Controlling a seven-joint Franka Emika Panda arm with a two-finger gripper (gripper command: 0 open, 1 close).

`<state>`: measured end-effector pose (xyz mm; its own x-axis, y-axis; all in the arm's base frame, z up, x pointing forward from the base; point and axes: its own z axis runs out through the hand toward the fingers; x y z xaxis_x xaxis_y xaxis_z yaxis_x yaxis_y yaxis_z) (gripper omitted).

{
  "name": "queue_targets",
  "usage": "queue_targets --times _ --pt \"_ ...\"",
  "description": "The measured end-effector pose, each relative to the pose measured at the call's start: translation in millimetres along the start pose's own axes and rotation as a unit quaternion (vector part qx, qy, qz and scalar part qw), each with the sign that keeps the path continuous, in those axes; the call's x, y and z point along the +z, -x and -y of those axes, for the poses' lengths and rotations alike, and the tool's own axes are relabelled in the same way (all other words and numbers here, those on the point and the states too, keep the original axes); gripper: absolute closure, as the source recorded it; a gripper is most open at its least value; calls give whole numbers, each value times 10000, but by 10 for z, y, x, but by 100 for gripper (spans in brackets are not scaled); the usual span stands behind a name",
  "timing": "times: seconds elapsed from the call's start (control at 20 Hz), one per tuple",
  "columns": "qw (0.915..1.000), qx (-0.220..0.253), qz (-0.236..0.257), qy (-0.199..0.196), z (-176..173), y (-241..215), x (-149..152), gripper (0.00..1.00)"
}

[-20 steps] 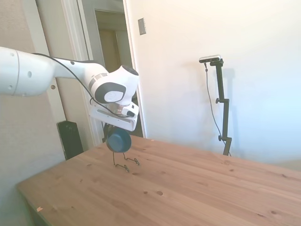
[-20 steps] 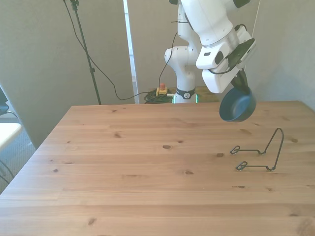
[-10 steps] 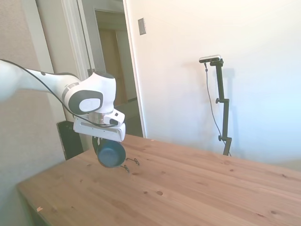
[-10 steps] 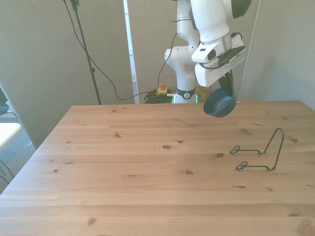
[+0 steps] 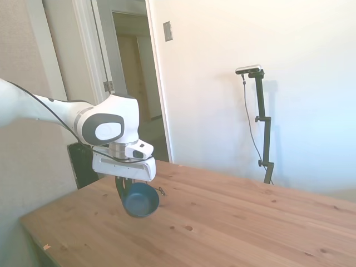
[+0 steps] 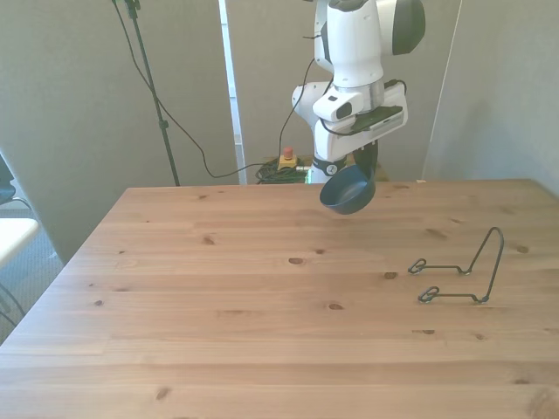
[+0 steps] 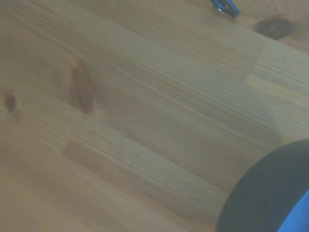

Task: Unload the bowl

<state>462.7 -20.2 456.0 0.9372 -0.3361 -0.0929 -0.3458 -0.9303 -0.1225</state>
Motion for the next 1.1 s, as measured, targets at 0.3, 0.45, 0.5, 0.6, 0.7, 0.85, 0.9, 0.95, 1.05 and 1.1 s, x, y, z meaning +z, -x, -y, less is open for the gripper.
queue_targets --times 0.3,0.45,0.5,0.6,0.7,0.85,0.9,0.95,1.05,1.1 --pt "9978 204 -69 621 -81 13 182 100" --pt "9956 313 -236 856 -65 -37 349 100" --pt "9951 354 -244 887 -56 -64 413 100" --pt "9945 425 -212 935 -47 -121 540 100" --pt "9934 483 -179 1023 -45 -167 654 100" --pt "9912 541 -167 1195 -41 -213 774 100" --pt "9905 559 -166 1241 -32 -224 798 100" --pt "9895 602 -185 1304 -19 -239 816 100" --pt "9874 692 -228 1408 -4 -260 837 100" --pt "9865 732 -234 1444 3 -268 851 100"
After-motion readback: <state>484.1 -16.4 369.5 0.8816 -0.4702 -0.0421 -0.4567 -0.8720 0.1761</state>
